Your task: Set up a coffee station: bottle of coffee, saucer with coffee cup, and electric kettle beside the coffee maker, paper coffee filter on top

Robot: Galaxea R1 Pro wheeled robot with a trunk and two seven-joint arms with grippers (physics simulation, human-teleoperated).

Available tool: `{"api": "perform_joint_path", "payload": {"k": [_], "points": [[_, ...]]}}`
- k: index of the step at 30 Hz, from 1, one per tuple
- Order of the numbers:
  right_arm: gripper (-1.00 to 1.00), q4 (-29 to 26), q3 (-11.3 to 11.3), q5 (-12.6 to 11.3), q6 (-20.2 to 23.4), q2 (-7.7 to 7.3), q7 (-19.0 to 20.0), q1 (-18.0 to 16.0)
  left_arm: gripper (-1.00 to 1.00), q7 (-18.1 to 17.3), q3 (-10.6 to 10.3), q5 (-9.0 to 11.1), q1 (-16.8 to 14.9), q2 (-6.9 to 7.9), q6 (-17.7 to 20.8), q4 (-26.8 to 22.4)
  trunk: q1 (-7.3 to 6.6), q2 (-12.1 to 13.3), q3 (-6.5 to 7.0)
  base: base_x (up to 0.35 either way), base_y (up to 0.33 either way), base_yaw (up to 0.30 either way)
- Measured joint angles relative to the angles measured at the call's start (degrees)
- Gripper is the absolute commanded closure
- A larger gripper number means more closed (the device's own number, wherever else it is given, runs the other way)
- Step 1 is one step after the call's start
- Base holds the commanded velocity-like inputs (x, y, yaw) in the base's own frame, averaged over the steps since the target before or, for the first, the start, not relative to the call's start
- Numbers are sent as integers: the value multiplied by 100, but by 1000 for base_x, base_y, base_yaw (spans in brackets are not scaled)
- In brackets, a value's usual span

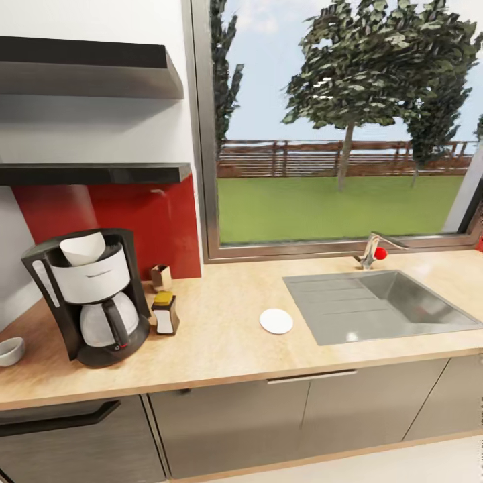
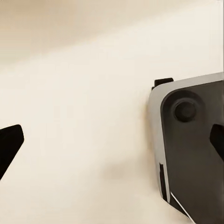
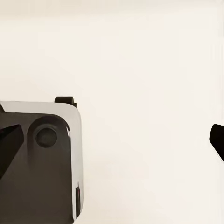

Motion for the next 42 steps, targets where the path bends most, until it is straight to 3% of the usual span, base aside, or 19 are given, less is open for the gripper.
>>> {"api": "perform_joint_path", "payload": {"k": [18, 25, 42], "points": [[-100, 9, 10, 8, -7, 35, -2, 0, -100, 10, 27, 33, 0, -7, -23, -17, 0, 0, 0, 2, -276, 47], [-100, 8, 1, 8, -8, 88, -2, 0, -100, 7, 37, 293, 0, -1, -24, -17, 0, 0, -3, 0, -276, 267], [-100, -7, 21, 40, -4, 81, 8, 0, -100, 17, 12, 304, -9, 4, -22, -19, 0, 0, -18, 0, -276, 70]]}}
